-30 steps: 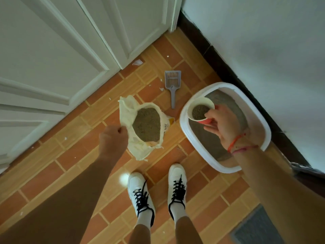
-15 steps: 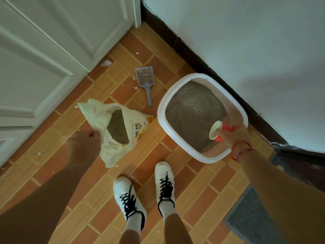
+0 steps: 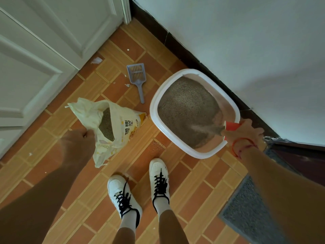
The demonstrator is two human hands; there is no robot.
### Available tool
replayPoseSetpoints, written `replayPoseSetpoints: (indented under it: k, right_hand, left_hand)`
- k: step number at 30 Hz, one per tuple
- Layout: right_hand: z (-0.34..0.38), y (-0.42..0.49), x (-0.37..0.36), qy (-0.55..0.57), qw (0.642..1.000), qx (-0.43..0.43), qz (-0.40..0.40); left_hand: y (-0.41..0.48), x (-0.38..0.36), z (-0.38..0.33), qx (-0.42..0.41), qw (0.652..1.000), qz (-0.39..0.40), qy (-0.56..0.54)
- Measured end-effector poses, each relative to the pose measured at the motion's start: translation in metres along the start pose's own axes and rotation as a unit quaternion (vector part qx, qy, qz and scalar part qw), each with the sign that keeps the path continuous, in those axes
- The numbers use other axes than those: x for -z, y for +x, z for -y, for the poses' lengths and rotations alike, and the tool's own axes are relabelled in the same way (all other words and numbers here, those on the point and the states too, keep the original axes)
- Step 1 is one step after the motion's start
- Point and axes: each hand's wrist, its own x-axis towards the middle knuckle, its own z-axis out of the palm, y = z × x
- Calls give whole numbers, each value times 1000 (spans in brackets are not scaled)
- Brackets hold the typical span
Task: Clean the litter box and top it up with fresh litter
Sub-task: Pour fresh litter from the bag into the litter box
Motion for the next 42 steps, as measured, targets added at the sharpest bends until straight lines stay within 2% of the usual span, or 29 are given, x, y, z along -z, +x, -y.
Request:
replayPoseSetpoints:
  k: [2, 4, 6, 12, 14, 16, 18, 19, 20, 22, 23, 26, 27, 29, 34, 37, 40, 42]
  right_hand:
    - [-12, 12, 2, -50, 999, -17, 6]
    - [-22, 24, -3, -81, 993, -40, -72]
    - [-15, 18, 0, -138, 981, -24, -135]
    - [-17, 16, 5, -162, 971, 22, -173]
    - [-14, 9, 10, -109, 985, 34, -127]
    - [-5, -2, 15, -61, 998, 20, -11]
    - [-9, -2, 17, -104, 992, -3, 71]
    - [-18, 6, 14, -143, 986, -3, 86]
    - [-17, 7, 5, -134, 988, -5, 76]
    - [-5, 2, 0, -69, 997, -9, -37]
    - [-1, -1, 0, -47, 997, 3, -66]
    - [19, -16, -3, -7, 1000, -20, 4]
    - [24, -14, -6, -1, 999, -25, -26]
    - [41, -22, -14, 29, 997, 29, -68]
    - [101, -64, -40, 78, 978, 195, 1]
    - [140, -106, -58, 137, 938, 305, 89]
    - [172, -145, -76, 135, 903, 362, 189]
    - [187, -164, -93, 99, 889, 362, 262]
  left_hand:
    - [-2, 0, 1, 0, 1000, -3, -1]
    - [-3, 1, 2, -3, 1000, -6, -1]
    - [-4, 1, 2, -2, 1000, -6, -1]
    - [-6, 3, -1, 1, 1000, -2, -9]
    - [-6, 2, 1, 5, 1000, -7, -16]
    - [-5, 3, 4, 9, 1000, -6, -15]
    - [-4, 4, 9, 12, 1000, -6, -16]
    - [-4, 5, 11, 15, 1000, -5, -19]
    - [-3, 5, 12, 19, 1000, -4, -22]
    - [-2, 6, 16, 22, 999, -2, -25]
    - [-1, 7, 17, 22, 999, -1, -26]
    - [0, 12, 21, 30, 999, 0, -37]
    - [1, 13, 23, 36, 999, 3, -41]
    - [3, 17, 26, 51, 997, 9, -57]
    - [10, 27, 30, 58, 995, 19, -82]
    - [13, 29, 33, 61, 993, 23, -99]
    - [18, 31, 39, 51, 994, 28, -95]
    - [19, 33, 44, 49, 994, 32, -97]
